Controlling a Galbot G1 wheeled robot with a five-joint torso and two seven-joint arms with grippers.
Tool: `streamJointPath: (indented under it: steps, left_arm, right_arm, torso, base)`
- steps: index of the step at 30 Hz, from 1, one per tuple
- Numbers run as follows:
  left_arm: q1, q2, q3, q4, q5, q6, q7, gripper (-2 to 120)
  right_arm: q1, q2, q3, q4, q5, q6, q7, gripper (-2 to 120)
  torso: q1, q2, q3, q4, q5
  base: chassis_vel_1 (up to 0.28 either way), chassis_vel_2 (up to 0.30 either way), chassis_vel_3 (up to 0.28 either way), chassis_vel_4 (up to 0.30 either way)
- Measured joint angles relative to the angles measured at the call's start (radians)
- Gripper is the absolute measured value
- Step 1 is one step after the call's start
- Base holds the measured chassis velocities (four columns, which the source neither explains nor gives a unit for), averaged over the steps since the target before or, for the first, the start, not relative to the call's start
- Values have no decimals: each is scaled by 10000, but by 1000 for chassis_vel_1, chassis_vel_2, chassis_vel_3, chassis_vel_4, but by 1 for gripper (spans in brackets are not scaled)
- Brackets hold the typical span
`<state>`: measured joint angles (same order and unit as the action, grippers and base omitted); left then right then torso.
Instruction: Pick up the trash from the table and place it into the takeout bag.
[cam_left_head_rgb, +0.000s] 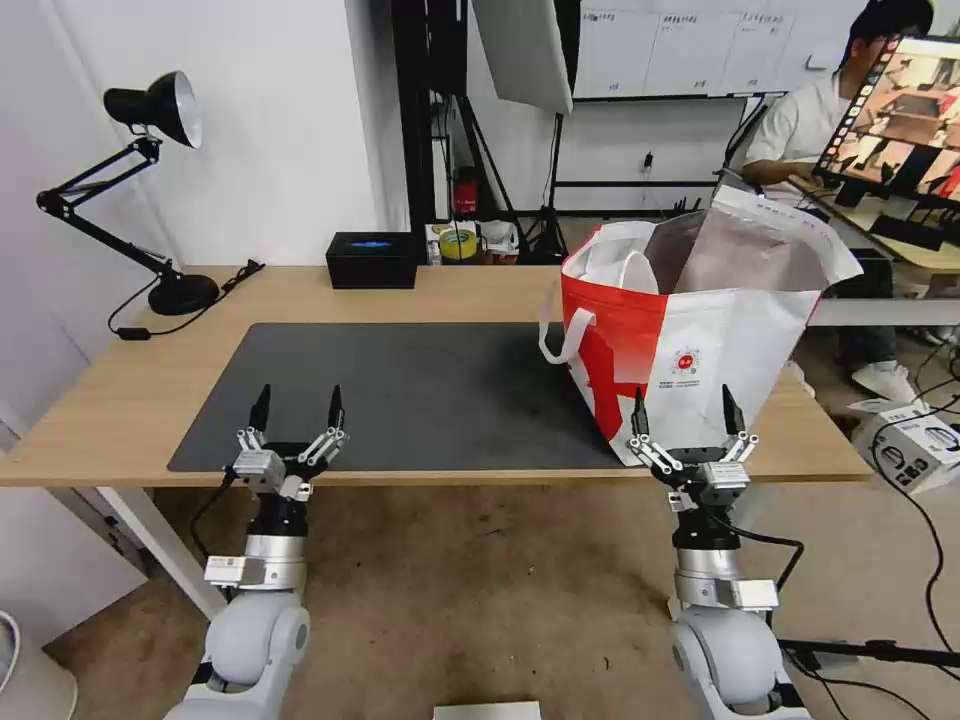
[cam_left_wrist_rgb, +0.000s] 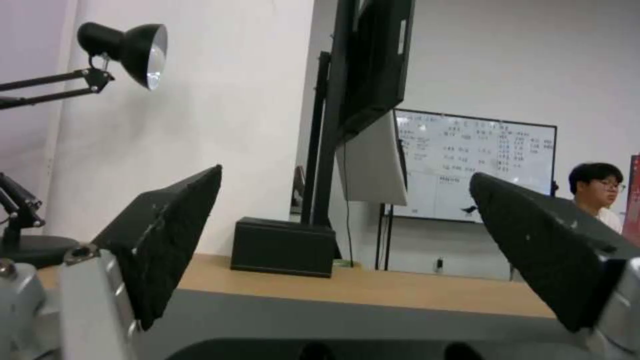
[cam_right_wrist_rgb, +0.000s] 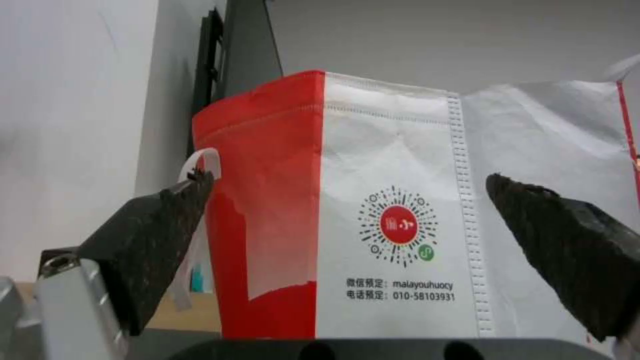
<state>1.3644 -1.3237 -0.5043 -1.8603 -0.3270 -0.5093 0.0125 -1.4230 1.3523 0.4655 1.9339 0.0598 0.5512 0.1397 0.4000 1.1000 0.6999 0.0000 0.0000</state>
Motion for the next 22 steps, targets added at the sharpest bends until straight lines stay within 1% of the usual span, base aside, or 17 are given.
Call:
streamJointPath:
  steps: [22]
  left_arm:
    - [-20, 8, 19, -9, -12, 12, -1, 100]
  right_arm:
    - [0, 0, 6, 1, -1, 1, -2, 100]
  torso:
    - [0, 0, 1, 0, 0]
  base:
    - [0, 0, 0, 0]
